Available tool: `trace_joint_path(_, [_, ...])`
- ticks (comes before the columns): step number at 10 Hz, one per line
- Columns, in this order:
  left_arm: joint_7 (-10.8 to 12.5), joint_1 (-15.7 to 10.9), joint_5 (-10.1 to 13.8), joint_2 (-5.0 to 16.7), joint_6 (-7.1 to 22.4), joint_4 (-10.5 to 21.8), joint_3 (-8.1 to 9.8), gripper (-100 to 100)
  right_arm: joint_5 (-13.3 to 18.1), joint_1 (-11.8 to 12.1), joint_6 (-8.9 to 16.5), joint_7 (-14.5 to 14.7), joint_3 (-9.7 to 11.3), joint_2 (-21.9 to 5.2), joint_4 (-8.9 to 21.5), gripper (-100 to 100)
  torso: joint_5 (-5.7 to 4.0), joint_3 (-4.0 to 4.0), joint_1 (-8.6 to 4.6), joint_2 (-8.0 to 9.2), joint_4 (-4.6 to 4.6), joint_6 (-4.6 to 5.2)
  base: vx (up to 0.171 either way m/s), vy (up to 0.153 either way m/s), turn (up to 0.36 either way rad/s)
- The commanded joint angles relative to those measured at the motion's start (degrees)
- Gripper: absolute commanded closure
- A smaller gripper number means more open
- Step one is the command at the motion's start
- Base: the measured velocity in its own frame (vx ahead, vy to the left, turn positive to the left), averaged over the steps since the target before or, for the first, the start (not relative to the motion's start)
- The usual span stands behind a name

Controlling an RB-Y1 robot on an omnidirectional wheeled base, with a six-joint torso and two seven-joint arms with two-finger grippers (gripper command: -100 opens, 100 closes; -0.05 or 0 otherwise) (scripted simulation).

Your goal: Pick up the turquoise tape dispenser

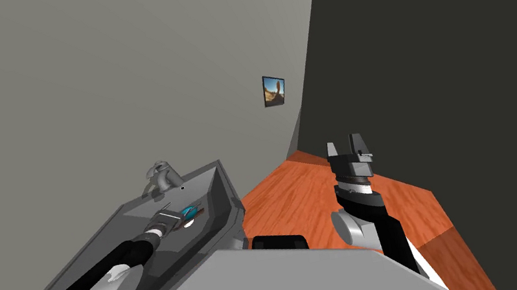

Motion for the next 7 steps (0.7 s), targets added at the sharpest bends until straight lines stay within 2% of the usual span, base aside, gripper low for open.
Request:
trace_joint_path(1, [1.31, 2.61, 1.31, 0.79, 2.86, -0.35, 1.21, -100, 0.00, 0.00, 0.00, 0.00, 0.00, 0.00, 0.00, 0, 0.00, 0.00, 0.00, 0.00, 0.00, 0.00, 0.059, 0.018, -0.206])
trace_joint_path(2, [1.31, 2.61, 1.31, 0.79, 3.92, -0.35, 1.21, -100, 0.00, 0.00, 0.00, 0.00, 0.00, 0.00, 0.00, 0, 0.00, -0.03, 0.01, -0.06, -0.01, 0.02, 0.049, 0.022, -0.094])
trace_joint_path(3, [2.20, 3.98, 1.97, 1.36, 5.96, -0.18, 1.97, -100, 0.00, 0.00, 0.00, 0.00, 0.00, 0.00, 0.00, 0, 0.01, -0.03, 0.02, -0.04, -0.01, -0.01, 0.050, 0.025, -0.194])
trace_joint_path(4, [2.20, 3.98, 1.97, 1.36, 7.30, -0.18, 1.97, -100, 0.00, 0.00, 0.00, 0.00, 0.00, 0.00, 0.00, 0, 0.00, -0.03, 0.04, -0.05, -0.01, 0.02, 0.037, 0.030, -0.091])
trace_joint_path(7, [3.46, 6.66, 2.97, 2.26, 11.95, 0.11, 3.22, -100, 0.00, 0.00, 0.00, 0.00, 0.00, 0.00, 0.00, 0, 0.01, -0.02, 0.06, -0.03, -0.01, -0.01, 0.048, 0.032, -0.158])
